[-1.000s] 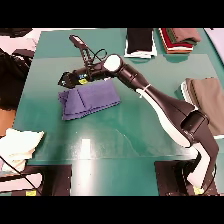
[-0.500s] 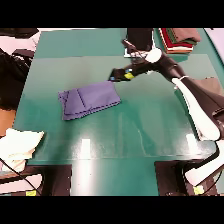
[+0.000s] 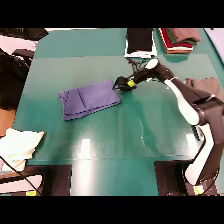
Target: Fold the shirts.
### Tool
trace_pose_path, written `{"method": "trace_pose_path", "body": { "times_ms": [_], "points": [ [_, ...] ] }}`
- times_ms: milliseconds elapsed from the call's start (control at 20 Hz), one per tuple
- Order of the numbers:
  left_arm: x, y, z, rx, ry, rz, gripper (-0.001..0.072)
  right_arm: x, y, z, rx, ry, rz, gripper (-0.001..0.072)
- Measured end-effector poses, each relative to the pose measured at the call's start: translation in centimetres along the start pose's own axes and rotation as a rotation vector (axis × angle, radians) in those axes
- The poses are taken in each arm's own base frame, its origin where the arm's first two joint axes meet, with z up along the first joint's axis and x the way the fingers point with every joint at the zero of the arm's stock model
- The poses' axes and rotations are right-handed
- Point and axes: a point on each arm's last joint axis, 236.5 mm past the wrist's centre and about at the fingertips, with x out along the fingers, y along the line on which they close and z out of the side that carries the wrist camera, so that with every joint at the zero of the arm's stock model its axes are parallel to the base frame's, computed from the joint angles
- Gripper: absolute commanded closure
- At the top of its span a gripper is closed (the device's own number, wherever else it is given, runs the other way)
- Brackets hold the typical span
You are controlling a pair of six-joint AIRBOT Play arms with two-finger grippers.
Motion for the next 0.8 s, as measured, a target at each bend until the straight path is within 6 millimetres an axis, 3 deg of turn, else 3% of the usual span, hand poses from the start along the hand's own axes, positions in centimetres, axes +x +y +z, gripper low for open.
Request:
{"method": "trace_pose_path", "body": {
  "times_ms": [100,150,250,400,500,650,800],
  "points": [
    [0.0,-0.1,-0.2,0.0,0.009,-0.004,0.0684,2.1,1.2,0.1,0.001,0.027,0.041,0.018],
    [0.1,-0.2,-0.3,0.0,0.013,-0.005,0.0684,3.2,1.8,0.0,-0.002,0.04,0.062,0.0314],
    [0.0,-0.2,-0.4,0.0,0.019,-0.006,0.0685,5.0,2.5,-0.2,-0.025,0.065,0.069,0.0689],
    [0.1,-0.4,-0.7,0.001,0.029,-0.01,0.0686,5.9,4.0,0.1,-0.071,0.065,0.085,0.0692],
    [0.2,-1.0,-0.8,0.008,0.034,-0.021,0.0686,4.8,4.6,1.1,-0.105,0.035,0.079,0.0692],
    [0.5,-3.0,-1.0,0.038,0.043,-0.055,0.0685,-0.3,3.8,4.1,-0.152,-0.06,-0.002,0.0692],
    [0.7,-5.7,-1.3,0.084,0.05,-0.1,0.0685,-9.0,1.5,7.1,-0.176,-0.183,-0.138,0.0691]
  ]
}}
